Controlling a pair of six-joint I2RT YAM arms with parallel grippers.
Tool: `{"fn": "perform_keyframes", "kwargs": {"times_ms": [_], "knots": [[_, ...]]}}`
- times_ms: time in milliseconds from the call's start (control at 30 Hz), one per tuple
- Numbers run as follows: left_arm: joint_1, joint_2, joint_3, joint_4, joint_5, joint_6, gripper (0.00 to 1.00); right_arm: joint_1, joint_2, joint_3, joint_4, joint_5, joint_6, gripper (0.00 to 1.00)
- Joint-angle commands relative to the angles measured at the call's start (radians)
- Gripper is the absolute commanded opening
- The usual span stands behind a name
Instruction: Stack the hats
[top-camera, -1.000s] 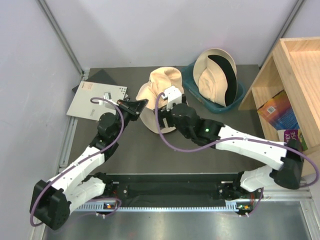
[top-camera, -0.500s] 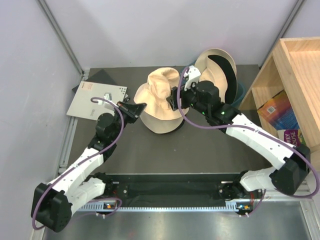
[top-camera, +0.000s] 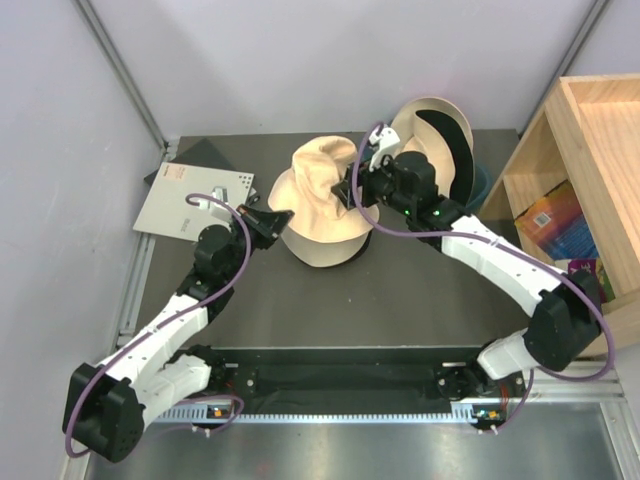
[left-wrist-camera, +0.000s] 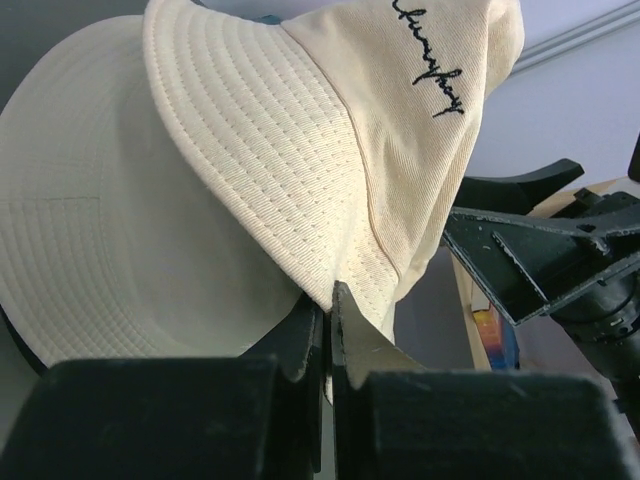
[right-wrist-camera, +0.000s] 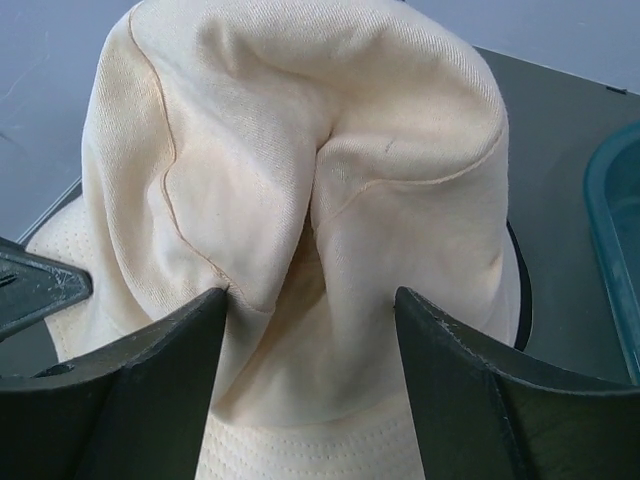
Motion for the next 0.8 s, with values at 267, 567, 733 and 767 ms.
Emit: {"fn": "perform_keyframes", "kwargs": {"times_ms": [267,567,733,767], "knots": [[0.016,0.006,0.018,-0.036,-0.004,0.090,0.00,-0.010,0.090,0.149,0.055,-0.064,-0.011,0.13],[0.023,-0.011,0.052,-0.126,-0.031,0.196,0.00,0.005,-0.040,0.083,0.049,-0.020,-0.029,0.00],[0.023,-0.046,0.014,-0.163,-0.062,0.203,0.00,0.053,-0.082,0.002,0.032,0.021,-0.024,0.00],[0.025,-0.047,-0.003,-0.162,-0.062,0.202,0.00,0.061,-0.092,-0.012,0.030,0.028,-0.021,0.00]]}}
